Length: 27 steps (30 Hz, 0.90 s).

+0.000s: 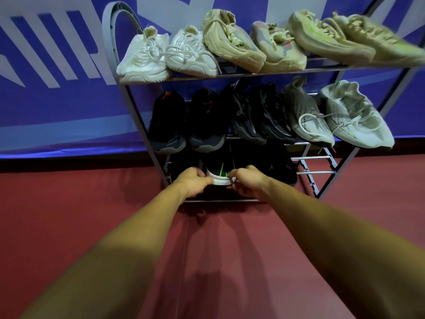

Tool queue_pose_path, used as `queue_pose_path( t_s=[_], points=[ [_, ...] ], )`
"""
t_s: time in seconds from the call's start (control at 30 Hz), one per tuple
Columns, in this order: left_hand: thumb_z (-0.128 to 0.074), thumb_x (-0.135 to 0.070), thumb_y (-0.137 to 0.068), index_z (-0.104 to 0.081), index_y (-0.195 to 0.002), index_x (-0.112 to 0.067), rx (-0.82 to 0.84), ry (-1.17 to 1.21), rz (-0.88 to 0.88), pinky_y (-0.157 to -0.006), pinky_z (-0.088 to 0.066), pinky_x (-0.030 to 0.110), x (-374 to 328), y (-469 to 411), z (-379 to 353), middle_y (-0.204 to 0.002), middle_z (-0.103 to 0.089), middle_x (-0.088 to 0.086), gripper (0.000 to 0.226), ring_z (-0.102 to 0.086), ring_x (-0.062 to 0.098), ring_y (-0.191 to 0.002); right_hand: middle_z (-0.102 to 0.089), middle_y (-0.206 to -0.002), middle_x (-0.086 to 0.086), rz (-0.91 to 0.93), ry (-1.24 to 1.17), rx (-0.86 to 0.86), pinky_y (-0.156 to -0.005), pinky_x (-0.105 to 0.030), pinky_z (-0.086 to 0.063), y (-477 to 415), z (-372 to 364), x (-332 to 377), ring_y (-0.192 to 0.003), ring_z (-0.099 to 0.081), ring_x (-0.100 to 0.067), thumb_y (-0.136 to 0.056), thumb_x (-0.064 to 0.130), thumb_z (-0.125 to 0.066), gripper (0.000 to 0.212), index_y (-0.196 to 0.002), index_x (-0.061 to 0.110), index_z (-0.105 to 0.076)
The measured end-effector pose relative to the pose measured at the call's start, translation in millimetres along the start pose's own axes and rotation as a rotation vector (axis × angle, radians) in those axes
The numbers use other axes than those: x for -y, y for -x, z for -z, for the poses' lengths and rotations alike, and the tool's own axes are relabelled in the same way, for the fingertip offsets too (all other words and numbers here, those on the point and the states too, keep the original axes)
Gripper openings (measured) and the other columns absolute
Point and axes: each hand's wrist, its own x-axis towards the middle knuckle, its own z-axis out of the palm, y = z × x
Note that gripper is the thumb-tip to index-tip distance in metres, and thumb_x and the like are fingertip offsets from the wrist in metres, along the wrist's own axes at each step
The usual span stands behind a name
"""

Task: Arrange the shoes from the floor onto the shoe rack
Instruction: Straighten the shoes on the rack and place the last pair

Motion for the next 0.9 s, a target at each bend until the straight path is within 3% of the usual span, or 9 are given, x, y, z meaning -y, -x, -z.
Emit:
queue_pose_path(
  t_s=[0.13, 0.3, 0.37, 0.47, 0.57, 0.63, 0.73, 0.9],
  points=[
    [-0.072, -0.025, -0.083, -0.046, -0.137, -0.012, -0.070, -0.135, -0.063, -0.088, -0.047, 0.032, -11, 16, 0, -0.121, -0.063, 0.009, 0.062, -0.061, 0.027, -0.112, -0.068, -0.069, -0.013, 0.014, 0.024, 0.020, -0.051, -0.023, -0.031, 24, 25, -1, -0.050, -0.046, -0.011, -0.091, 0.014, -0.055, 0.015, -0.080, 0.006, -0.062],
    [-0.076, -0.025, -0.082, -0.024, -0.154, -0.035, -0.111, -0.356, -0.192, -0.097, -0.049, 0.042, -22, 40, 0, -0.138, -0.040, 0.013, 0.090, -0.053, 0.035, -0.119, -0.057, -0.046, -0.002, 0.007, -0.028, 0.048, -0.053, -0.022, -0.028, 55, 59, -1, -0.055, -0.043, -0.012, -0.089, 0.013, -0.053, 0.015, -0.075, 0.009, -0.056],
    [-0.075, -0.027, -0.083, -0.027, -0.151, -0.044, -0.137, -0.461, -0.230, -0.092, -0.052, 0.045, -25, 47, 0, -0.137, -0.038, 0.012, 0.085, -0.055, 0.034, -0.115, -0.052, -0.043, 0.000, 0.014, -0.034, 0.042, -0.052, -0.022, -0.028, 67, 71, -1, -0.053, -0.041, -0.012, -0.089, 0.014, -0.052, 0.019, -0.071, 0.010, -0.054],
    [-0.075, -0.033, -0.084, -0.043, -0.140, -0.043, -0.216, -0.533, -0.254, -0.090, -0.052, 0.048, -32, 55, -5, -0.131, -0.041, 0.010, 0.065, -0.052, 0.033, -0.116, -0.050, -0.046, 0.001, 0.031, -0.029, 0.019, -0.045, -0.020, -0.030, 79, 84, -3, -0.046, -0.041, -0.011, -0.087, 0.017, -0.053, 0.019, -0.068, 0.012, -0.053],
    [-0.072, -0.031, -0.085, -0.063, -0.113, -0.033, -0.284, -0.508, -0.296, -0.083, -0.049, 0.042, -42, 63, -10, -0.115, -0.046, 0.004, 0.029, -0.051, 0.032, -0.114, -0.053, -0.054, -0.001, 0.037, -0.008, 0.028, -0.042, -0.019, -0.035, 87, 93, -7, -0.047, -0.043, -0.011, -0.084, 0.022, -0.055, 0.020, -0.067, 0.012, -0.059],
    [-0.069, -0.029, -0.087, -0.066, -0.096, -0.031, -0.298, -0.511, -0.321, -0.074, -0.043, 0.036, -50, 69, -14, -0.106, -0.052, 0.000, 0.011, -0.055, 0.030, -0.108, -0.052, -0.054, -0.001, 0.038, -0.005, 0.004, -0.042, -0.019, -0.035, 91, 99, -10, -0.047, -0.042, -0.011, -0.084, 0.025, -0.055, 0.023, -0.066, 0.012, -0.060],
    [-0.068, -0.031, -0.086, -0.062, -0.085, -0.032, -0.339, -0.458, -0.277, -0.069, -0.040, 0.032, -58, 78, -23, -0.093, -0.061, 0.000, 0.005, -0.063, 0.031, -0.096, -0.053, -0.057, -0.001, 0.064, -0.047, -0.118, -0.045, -0.020, -0.030, 93, 104, -10, -0.045, -0.042, -0.011, -0.088, 0.034, -0.059, 0.023, -0.081, 0.012, -0.062],
    [-0.067, -0.034, -0.087, -0.063, -0.084, -0.025, -0.380, -0.337, -0.224, -0.071, -0.039, 0.031, -63, 82, -36, -0.091, -0.064, -0.001, 0.010, -0.056, 0.027, -0.083, -0.072, -0.091, -0.018, 0.100, -0.142, -0.217, -0.049, -0.021, -0.032, 95, 107, -5, -0.051, -0.049, -0.014, -0.095, 0.039, -0.061, 0.045, -0.114, -0.002, -0.059]
  ],
)
